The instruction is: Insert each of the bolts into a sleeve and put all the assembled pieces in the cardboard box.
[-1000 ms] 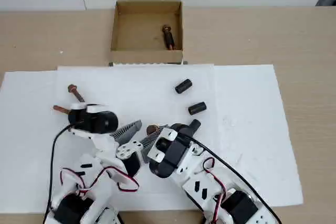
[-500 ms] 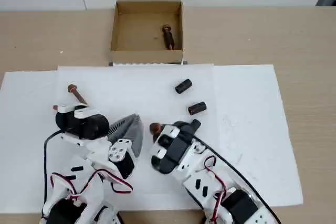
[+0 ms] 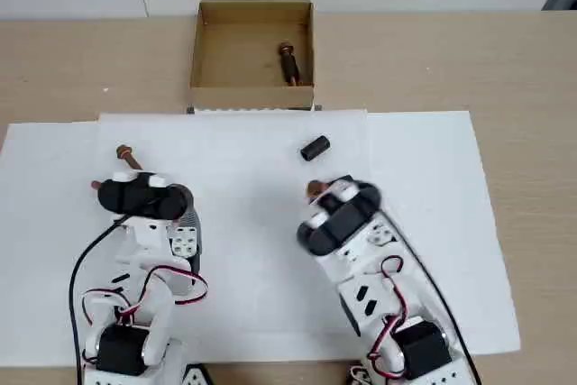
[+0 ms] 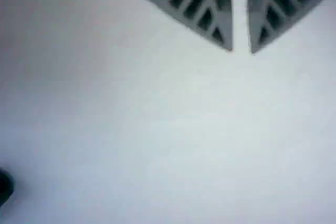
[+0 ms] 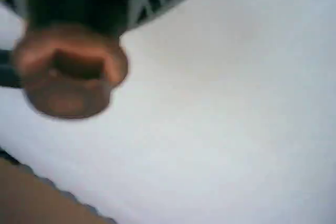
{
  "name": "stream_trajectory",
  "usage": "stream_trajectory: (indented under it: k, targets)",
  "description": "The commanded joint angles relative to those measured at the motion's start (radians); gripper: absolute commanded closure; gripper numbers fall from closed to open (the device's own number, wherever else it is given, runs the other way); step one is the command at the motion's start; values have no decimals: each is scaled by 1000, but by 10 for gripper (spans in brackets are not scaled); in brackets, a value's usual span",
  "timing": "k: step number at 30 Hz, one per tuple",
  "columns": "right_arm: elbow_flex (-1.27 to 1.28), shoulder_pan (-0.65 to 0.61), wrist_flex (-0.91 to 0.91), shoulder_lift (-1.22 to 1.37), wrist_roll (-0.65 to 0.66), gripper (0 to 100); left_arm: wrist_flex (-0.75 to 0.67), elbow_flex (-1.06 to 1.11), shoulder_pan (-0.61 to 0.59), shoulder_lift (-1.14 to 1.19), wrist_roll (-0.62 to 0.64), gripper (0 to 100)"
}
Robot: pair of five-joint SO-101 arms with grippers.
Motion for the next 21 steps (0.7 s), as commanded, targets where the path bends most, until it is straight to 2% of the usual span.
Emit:
stream_trajectory:
  k: [1, 7, 11, 14, 21]
  targets:
    - [-12, 58, -28, -10, -54, 995, -25, 25, -46, -8, -81, 994]
    - [11, 140, -28, -8, -158, 995, -25, 68, -95, -8, -129, 994]
    - [-20, 145, -30, -2, -181, 996, -23, 73, -91, -8, -129, 994]
    - [-60, 145, -28, 1, -270, 996, -21, 81, -91, -8, -129, 994]
    - [-244, 145, 36, 157, -269, 996, -23, 130, -92, -8, -124, 994]
